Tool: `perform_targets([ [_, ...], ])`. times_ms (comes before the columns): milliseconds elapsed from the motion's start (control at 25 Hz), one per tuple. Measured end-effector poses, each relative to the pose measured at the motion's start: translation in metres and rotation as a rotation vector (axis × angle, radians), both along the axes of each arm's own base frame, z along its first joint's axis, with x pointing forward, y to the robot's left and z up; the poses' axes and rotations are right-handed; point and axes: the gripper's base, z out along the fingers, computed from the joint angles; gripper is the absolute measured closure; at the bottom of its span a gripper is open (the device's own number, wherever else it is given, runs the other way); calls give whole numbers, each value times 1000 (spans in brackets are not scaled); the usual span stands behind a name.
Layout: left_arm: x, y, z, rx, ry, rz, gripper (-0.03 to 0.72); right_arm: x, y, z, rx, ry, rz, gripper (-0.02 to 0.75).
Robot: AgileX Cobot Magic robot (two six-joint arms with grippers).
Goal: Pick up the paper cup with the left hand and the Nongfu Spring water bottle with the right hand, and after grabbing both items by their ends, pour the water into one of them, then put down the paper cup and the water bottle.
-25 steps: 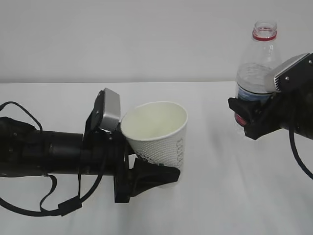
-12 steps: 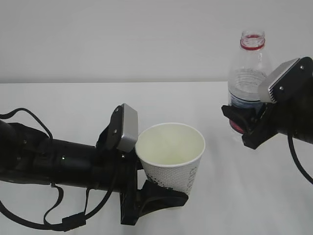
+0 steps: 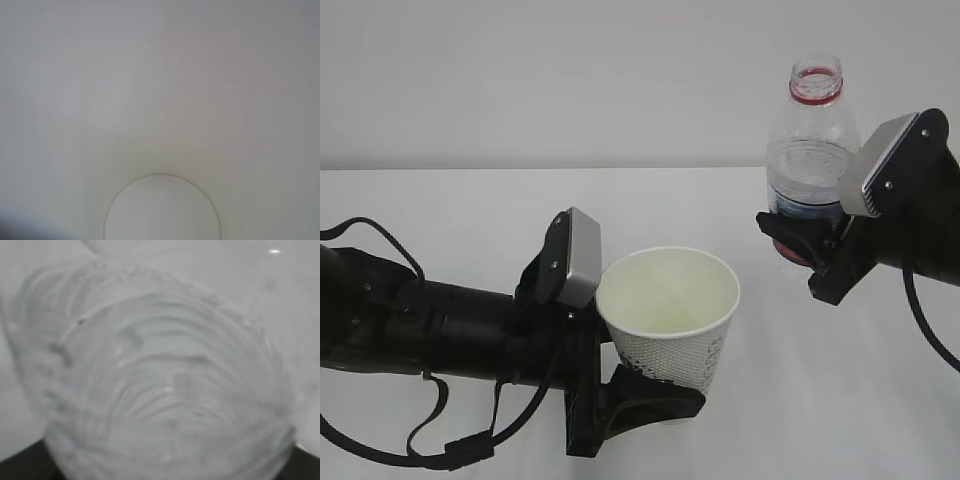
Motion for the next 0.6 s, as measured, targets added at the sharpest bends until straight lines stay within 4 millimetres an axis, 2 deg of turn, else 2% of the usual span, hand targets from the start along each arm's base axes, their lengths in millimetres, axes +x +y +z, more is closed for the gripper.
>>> perform_targets([
  [120, -1, -1, 4, -2, -13, -5, 151, 3, 2, 4, 1, -19, 10, 256],
  [320, -7, -13, 9, 35, -53, -34, 151, 5, 20, 12, -29, -39, 65, 256],
  [600, -7, -14, 10, 29, -51, -28, 151, 5, 25, 12, -92, -70, 108, 256],
])
